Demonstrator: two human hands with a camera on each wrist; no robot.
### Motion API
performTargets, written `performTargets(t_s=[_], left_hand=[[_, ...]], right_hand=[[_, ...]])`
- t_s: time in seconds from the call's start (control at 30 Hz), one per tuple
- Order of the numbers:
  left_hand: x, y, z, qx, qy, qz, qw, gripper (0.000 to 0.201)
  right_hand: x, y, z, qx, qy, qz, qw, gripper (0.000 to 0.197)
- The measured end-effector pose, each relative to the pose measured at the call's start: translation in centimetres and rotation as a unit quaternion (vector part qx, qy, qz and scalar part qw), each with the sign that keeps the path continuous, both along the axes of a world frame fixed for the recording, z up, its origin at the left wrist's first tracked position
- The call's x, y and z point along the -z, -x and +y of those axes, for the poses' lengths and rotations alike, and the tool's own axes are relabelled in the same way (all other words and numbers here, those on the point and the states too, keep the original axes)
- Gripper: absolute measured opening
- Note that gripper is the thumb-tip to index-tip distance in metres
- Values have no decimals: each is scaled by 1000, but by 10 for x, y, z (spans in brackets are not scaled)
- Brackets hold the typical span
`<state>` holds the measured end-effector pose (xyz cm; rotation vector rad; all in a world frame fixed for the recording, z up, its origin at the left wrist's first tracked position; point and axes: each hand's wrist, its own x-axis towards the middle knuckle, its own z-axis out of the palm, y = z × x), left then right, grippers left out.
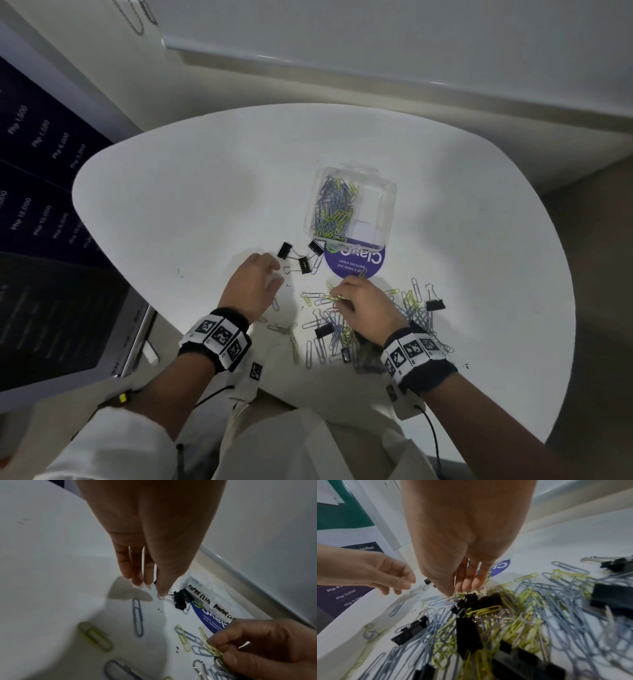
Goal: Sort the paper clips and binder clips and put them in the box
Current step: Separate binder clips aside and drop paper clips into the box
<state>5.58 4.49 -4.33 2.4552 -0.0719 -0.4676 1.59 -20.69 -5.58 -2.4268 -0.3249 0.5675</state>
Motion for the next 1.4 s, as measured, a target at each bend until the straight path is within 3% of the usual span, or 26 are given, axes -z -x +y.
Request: performTargets(t_s=[0.17, 0.23, 0.4, 0.6, 0.7, 0.8, 0.87, 0.93, 1.0, 1.17, 1.33, 1.4], left_hand=[[-9, 29, 24, 84, -150, 106, 979, 58], [-7, 43, 26, 91, -147, 137, 975, 68], [8, 60, 10, 140, -66, 94, 983, 53], [11, 48, -18, 144, -6, 49, 988, 31], [10, 43, -30, 141, 2, 52, 989, 36], [7, 43, -32, 136, 1, 22, 990, 44], [5, 47, -31, 152, -35, 0, 988, 63], [5, 52, -31, 169, -73, -1, 983, 78], [7, 54, -33, 169, -62, 13, 984, 74], [7, 44, -39, 143, 3, 35, 989, 35], [8, 33, -44, 145, 0, 37, 989, 48], [9, 30, -44, 133, 11, 43, 990, 52]], right_hand=[[2, 4, 1, 40, 14, -23, 999, 29], [2, 3, 9, 54, 20, -21, 998, 29], [0, 7, 20, 42, 3, 11, 999, 27], [1, 18, 7, 24, 10, 35, 999, 23], [-4, 20, -4, 53, -22, 55, 997, 23], [-4, 23, -17, 135, 6, -27, 990, 25], [-2, 25, -25, 166, 65, -49, 983, 34], [1, 27, -29, 167, 78, -19, 983, 46], [2, 28, -28, 157, 54, 1, 986, 44], [4, 32, -19, 156, 2, 7, 988, 24], [2, 35, -20, 181, -55, -6, 982, 25], [2, 36, -23, 201, -26, -27, 979, 26]])
